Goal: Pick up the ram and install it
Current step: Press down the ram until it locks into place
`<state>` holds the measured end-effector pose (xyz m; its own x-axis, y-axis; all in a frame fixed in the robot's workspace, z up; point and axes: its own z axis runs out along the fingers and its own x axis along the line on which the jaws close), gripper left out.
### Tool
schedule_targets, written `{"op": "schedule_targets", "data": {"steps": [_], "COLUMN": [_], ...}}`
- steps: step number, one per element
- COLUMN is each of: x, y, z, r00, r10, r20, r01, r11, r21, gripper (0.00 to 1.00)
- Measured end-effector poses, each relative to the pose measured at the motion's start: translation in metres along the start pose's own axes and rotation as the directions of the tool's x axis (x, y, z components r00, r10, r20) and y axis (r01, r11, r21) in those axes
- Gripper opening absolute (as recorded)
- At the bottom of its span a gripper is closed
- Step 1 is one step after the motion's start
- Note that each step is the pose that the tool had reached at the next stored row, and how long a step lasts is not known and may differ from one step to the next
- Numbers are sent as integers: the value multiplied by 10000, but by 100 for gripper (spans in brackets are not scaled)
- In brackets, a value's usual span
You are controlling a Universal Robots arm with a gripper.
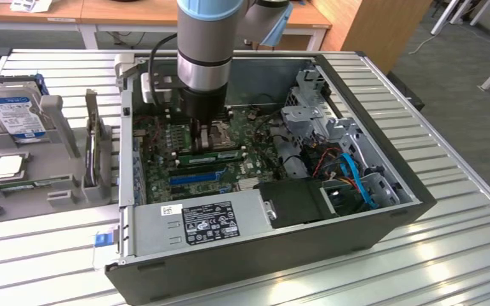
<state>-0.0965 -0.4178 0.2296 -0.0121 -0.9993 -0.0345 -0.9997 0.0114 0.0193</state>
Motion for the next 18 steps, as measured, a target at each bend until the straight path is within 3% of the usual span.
{"op": "schedule_targets", "data": {"steps": [18], "x": [-9], "y": [5], "z": [-267], "r00": [10000], "r10": [1], "r20": [-1], "r01": [-1], "r11": [10000], "r21": [-1], "gripper": [10]}}
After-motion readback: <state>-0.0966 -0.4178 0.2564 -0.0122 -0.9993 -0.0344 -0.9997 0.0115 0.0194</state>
